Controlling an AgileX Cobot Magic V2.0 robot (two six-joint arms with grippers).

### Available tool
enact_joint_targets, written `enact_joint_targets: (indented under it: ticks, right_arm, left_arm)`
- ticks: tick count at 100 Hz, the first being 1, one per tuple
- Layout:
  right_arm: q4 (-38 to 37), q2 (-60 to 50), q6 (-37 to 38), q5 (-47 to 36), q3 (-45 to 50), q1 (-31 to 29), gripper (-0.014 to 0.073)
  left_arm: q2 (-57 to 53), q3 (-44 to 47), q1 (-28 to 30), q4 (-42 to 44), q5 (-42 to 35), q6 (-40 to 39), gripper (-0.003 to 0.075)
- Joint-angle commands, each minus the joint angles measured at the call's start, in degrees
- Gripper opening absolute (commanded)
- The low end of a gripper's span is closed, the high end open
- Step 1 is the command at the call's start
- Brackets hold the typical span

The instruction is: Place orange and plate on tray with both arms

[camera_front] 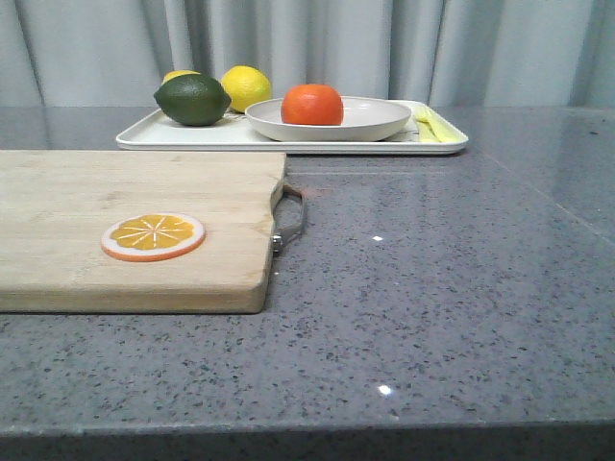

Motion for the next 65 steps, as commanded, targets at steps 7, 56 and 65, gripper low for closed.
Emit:
enact_joint_targets:
  ticks: [7, 56, 65]
  right_arm:
    - [-0.65, -1.18, 0.01, -1.14, -0.07, -0.39, -0.0060]
    - [-0.65, -1.18, 0.01, 0.61, -0.07, -0.39, -0.0060]
    - [-0.65, -1.18, 0.01, 0.61, -0.07, -0.39, -0.0060]
  left_arm:
    - [-1.76, 1.35, 0.09, 0.08, -4.32, -0.07, -0.0019]
    - [-1.76, 1.35, 0.09, 0.08, -4.32, -0.07, -0.0019]
    - [-1.76, 1.35, 0.09, 0.08, -4.32, -0.07, -0.0019]
